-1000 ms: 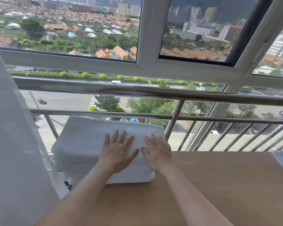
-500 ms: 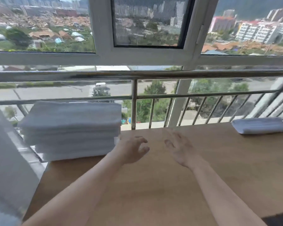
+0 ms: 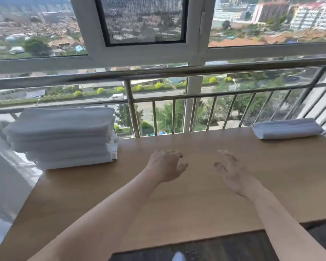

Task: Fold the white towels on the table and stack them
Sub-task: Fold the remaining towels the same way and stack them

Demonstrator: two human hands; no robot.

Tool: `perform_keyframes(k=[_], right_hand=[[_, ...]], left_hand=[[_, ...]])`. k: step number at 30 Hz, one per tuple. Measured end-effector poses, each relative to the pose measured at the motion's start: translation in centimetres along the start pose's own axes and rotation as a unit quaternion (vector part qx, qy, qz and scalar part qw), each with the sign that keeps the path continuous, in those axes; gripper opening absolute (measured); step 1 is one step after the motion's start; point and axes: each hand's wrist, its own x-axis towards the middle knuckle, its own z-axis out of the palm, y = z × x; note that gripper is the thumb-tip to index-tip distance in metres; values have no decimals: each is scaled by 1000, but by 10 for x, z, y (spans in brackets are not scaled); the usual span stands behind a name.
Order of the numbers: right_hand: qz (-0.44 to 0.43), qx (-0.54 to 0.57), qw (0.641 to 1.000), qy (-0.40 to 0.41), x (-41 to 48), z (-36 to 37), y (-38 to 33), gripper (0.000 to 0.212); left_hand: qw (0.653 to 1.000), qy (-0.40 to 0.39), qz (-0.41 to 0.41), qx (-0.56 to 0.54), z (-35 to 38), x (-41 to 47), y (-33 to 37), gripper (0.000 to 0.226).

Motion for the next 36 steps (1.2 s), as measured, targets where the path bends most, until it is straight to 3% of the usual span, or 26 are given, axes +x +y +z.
perform_keyframes(k=[4,12,23,31,36], right_hand=[[10,-2,1000,-13,16,-17,41,58],[87,-122,988,-26,53,-91,163,58],[148,-91,985,-12,108,-167,297,59],[152,-35,987,-24,200,-213,426,57],[125,-51,988,-78,259,-233,506,59]], left_hand=[[1000,-4,5,-2,13,45,31,51],[998,-32,25,-56,69,166,115,49],[995,-66,55,-43,93,291,229,49],[994,-85,-9,-62,135,386,326,49],[992,-82,-85,-46,164,454,401,49]])
